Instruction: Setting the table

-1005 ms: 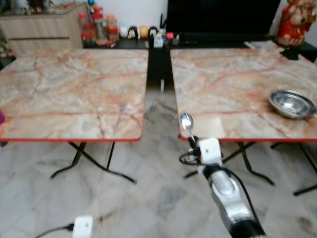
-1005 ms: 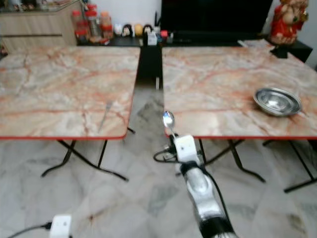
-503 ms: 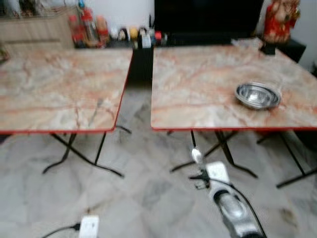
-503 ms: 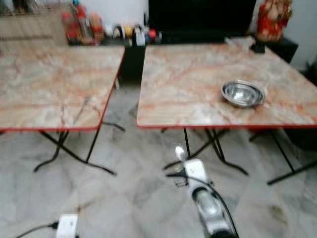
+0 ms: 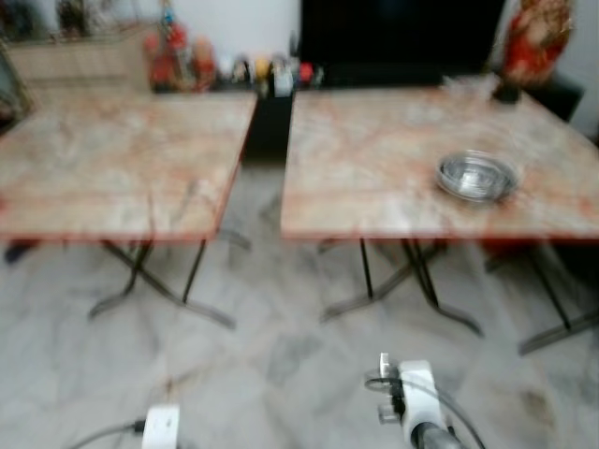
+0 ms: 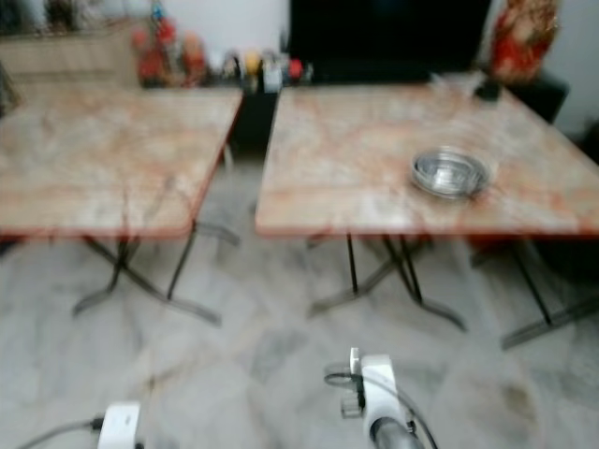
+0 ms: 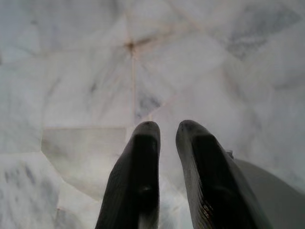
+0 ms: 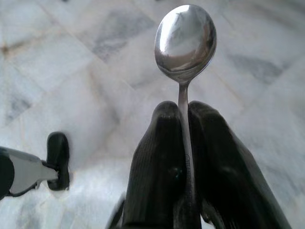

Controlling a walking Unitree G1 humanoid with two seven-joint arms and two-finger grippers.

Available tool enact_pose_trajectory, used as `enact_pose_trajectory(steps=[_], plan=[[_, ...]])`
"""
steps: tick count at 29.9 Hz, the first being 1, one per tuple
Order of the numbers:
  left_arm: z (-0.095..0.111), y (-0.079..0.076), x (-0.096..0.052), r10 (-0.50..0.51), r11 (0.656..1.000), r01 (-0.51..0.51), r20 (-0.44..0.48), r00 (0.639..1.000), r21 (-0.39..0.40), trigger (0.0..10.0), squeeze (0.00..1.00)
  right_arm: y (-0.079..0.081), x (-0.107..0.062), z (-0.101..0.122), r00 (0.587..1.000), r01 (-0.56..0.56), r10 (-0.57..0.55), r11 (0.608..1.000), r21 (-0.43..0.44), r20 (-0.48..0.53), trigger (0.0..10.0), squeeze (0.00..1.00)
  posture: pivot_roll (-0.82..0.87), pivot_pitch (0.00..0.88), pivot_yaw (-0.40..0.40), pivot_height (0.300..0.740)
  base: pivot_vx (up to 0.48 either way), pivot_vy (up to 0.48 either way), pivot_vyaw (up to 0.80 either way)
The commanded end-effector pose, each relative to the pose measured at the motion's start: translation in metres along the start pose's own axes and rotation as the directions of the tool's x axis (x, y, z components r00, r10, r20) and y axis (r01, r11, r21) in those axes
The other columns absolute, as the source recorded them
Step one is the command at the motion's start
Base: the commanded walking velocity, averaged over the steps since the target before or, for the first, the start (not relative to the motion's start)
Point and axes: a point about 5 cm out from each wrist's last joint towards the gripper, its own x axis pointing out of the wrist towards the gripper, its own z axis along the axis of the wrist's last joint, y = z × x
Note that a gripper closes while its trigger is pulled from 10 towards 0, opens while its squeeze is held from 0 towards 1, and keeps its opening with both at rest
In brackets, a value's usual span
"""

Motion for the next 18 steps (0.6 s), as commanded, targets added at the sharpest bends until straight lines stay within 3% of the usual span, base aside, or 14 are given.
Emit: enact_pose_trajectory(steps=[1,18], plan=[[-0.0009,-0.0018,-0.0001,-0.004,1.000,0.004,-0.008,1.000,-0.005,10.0,0.00,-0.0011,0.0015,0.0094,0.999,0.004,-0.004,1.000,0.002,0.037,10.0,0.00,0.01,0.000,0.004,0.732,0.480,0.000,0.00],[-0.0023,-0.0057,-0.0004,-0.019,1.000,0.019,-0.016,1.000,-0.006,10.0,0.00,-0.0062,0.0011,0.0082,0.999,0.030,-0.031,0.999,0.025,0.026,10.0,0.00,0.00,0.000,0.000,0.732,0.473,0.000,0.00]])
